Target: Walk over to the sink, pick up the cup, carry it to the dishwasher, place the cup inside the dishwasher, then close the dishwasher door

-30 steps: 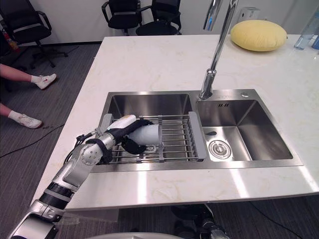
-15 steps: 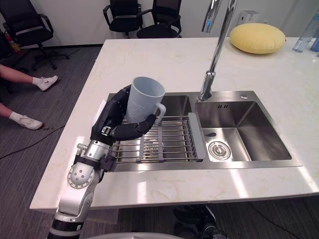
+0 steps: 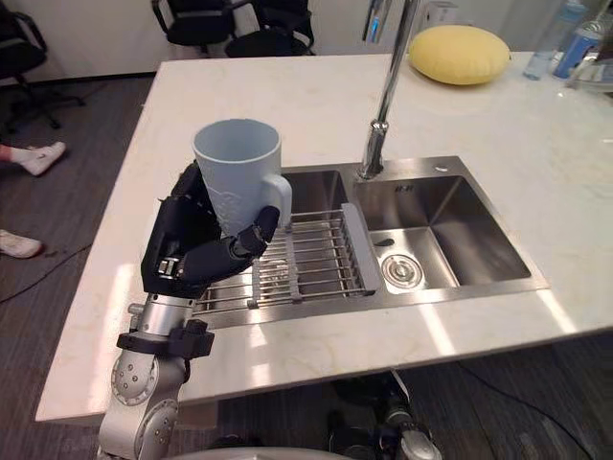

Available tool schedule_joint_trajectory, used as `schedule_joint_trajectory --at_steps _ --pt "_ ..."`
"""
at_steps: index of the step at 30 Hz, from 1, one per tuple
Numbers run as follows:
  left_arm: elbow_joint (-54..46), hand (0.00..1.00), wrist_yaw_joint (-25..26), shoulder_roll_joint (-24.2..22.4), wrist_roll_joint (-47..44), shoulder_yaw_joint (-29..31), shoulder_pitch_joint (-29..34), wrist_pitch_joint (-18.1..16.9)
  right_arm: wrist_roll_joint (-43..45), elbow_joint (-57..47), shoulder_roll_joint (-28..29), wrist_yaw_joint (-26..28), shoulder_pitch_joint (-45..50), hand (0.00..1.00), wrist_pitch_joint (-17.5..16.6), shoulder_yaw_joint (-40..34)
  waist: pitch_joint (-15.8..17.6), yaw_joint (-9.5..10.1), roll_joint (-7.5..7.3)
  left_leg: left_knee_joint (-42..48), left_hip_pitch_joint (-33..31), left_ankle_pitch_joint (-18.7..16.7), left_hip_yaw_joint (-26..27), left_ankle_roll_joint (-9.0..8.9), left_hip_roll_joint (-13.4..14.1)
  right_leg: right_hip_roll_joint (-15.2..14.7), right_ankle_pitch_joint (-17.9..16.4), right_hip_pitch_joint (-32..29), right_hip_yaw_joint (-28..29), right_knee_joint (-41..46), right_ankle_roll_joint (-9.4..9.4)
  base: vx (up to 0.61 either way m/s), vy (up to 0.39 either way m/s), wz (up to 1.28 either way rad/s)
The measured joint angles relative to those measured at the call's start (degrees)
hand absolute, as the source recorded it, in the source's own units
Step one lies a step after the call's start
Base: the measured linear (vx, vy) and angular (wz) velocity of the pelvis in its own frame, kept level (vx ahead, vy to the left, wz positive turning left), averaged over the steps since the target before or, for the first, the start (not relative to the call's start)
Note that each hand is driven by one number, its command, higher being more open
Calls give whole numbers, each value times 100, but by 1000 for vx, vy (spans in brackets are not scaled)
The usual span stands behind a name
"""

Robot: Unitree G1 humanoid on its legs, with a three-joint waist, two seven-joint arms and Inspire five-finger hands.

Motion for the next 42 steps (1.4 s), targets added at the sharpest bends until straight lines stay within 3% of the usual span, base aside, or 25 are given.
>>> schedule_joint_trajectory --at_steps 1,4,6,8,10,13,14,15,16,17,18,20,21,23,24,28,36,39,42 --pt "28 30 61 -34 -2 37 16 -21 0 -28 -3 -36 -4 90 -17 8 59 33 -19 36 18 15 -20 33 -30 -127 -662 -139 -210 1178 -80 -135 -2 10" --pt "35 30 126 -70 -11 131 209 -90 1 -21 -1 -68 74 90 -25 51 -3 199 -106 121 -57 81 -143 53 -168 -494 -1318 171 -368 2521 78 -89 -89 24" --pt "58 30 140 -116 -72 181 243 -134 15 -5 -49 -89 -18 90 -38 93 -26 359 -117 384 -449 155 -237 30 -201 -574 -1600 334 -351 2109 50 -113 -192 20" --pt "74 30 174 -186 -119 200 294 -126 20 29 -190 -123 -218 90 -43 197 -88 466 6 113 -740 487 -365 -4 -217 -431 -1615 383 -361 1328 25 -146 -113 13" --pt "75 30 192 -235 -121 193 262 -128 139 51 -239 -202 -353 90 -93 212 -54 431 21 54 -1015 717 -527 -40 -204 -355 -1656 474 -426 790 -184 -174 -144 40" --pt "91 30 247 -254 -128 26 328 -118 208 174 -306 -346 -428 90 -101 157 126 242 115 85 -1120 1073 -1066 -116 -71 -78 -1552 713 -840 701 -419 -244 -180 78" --pt "56 30 243 -181 -130 -24 319 -126 210 164 -266 -401 -350 90 -105 24 95 219 -17 -342 -1060 1496 -1300 -191 -212 -211 -1589 696 -1082 674 -688 -321 -181 95" --pt "32 30 238 -162 -133 -30 295 -153 212 134 -225 -421 -327 90 -128 -27 117 201 -79 -361 -1076 1530 -1313 -135 -262 -254 -1608 668 -1176 664 -813 -279 -135 81" --pt "16 30 237 -164 -142 -50 282 -152 214 131 -244 -448 -323 90 -148 -101 145 169 -49 -117 -1137 1347 -1265 -22 -225 -260 -1576 643 -1315 676 -868 -217 -57 66" --pt "-3 30 220 -154 -215 -115 254 -154 219 119 -261 -509 -266 90 -148 -218 139 156 -16 579 -1177 847 -1130 95 -182 -318 -1528 601 -1477 701 -942 -221 -28 71" --pt "-3 30 219 -147 -241 -183 214 -154 219 88 -274 -540 -197 90 -148 -236 141 133 -29 974 -1060 565 -1053 105 -176 -397 -1475 607 -1576 685 -975 -273 24 77" --pt "13 30 196 -155 -256 -268 47 -159 218 52 -310 -549 -172 90 -148 -234 106 -16 11 1128 -422 39 -929 -14 -64 -565 -1298 569 -1805 590 -908 -247 101 67" --pt "36 30 193 -164 -268 -293 -9 -161 218 53 -314 -551 -172 90 -148 -238 75 -51 48 967 -231 -3 -922 -30 -26 -588 -1247 543 -1856 554 -849 -223 188 62" --pt "163 30 165 -195 -280 -296 -170 -180 217 55 -373 -556 -186 90 -151 -283 -143 -172 310 -272 325 -90 -955 -273 -56 -582 -1124 357 -2030 474 -673 -160 218 46" --pt "329 30 167 -135 -279 -251 -274 -217 215 174 -272 -550 -268 90 -129 -325 -163 -162 252 -678 417 159 -934 -360 -188 -651 -957 325 -2026 341 -632 -118 224 15" --pt "712 30 235 -54 -281 45 -237 -198 213 361 -74 -461 -243 90 -130 -328 -205 -118 168 -729 499 238 -969 -284 -368 -736 -524 686 -2056 -248 -510 -68 151 7" --pt "713 30 154 -15 -284 49 28 -198 208 511 -162 -463 -240 90 -131 -268 -251 -140 165 -958 497 468 -1250 -219 -424 -706 -360 891 -2346 -501 -529 -55 -7 17" --pt "704 30 111 -81 -283 53 181 -198 199 557 -202 -501 -240 90 -131 -134 -241 -100 150 -1074 317 653 -1581 -207 -489 -750 -329 896 -2688 -543 -532 -52 -31 64" --pt "683 30 102 -193 -283 51 372 -193 192 582 -201 -565 -253 90 -133 88 -237 15 147 -1179 -94 997 -2066 -161 -648 -886 -332 898 -3427 -530 -528 -101 -13 135"
